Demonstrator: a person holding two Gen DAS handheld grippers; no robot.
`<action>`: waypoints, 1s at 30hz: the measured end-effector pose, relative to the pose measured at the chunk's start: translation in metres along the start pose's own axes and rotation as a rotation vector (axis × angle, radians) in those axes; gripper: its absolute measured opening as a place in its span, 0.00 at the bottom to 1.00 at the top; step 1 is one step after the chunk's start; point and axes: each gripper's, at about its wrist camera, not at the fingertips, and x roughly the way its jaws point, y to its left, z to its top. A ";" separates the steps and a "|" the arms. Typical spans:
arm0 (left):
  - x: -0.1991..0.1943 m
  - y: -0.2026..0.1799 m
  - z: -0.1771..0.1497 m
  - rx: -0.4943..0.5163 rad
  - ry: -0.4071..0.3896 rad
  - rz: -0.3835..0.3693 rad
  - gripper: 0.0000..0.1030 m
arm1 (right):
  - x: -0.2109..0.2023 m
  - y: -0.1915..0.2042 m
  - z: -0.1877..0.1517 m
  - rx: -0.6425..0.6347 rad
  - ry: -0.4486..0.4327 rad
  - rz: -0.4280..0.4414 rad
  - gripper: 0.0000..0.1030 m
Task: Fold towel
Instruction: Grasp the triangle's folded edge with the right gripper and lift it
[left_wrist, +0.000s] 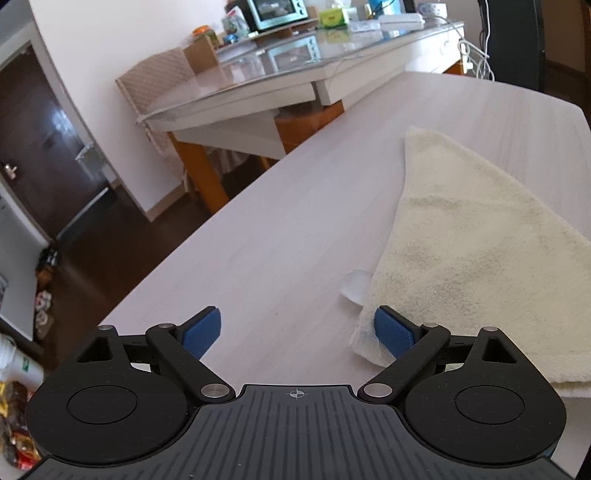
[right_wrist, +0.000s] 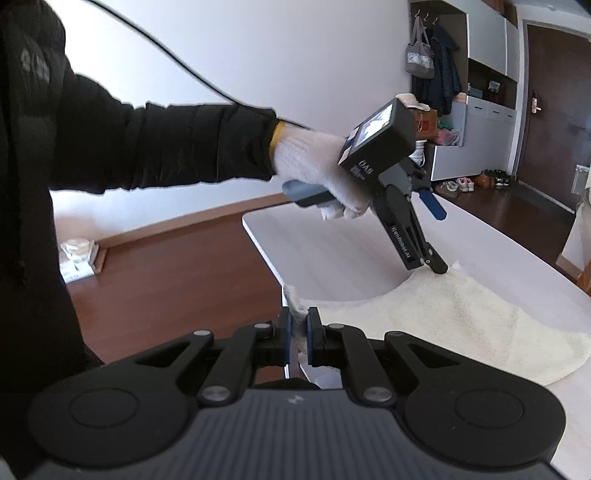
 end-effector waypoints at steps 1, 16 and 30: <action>0.001 0.001 0.001 -0.003 0.003 -0.004 0.92 | -0.003 -0.004 0.000 0.009 -0.004 0.010 0.09; -0.004 0.037 0.031 -0.156 0.028 -0.068 0.85 | -0.056 -0.148 0.015 0.276 -0.209 -0.089 0.09; -0.019 0.026 0.039 -0.158 -0.067 0.008 0.86 | -0.038 -0.276 -0.048 0.590 -0.150 -0.189 0.09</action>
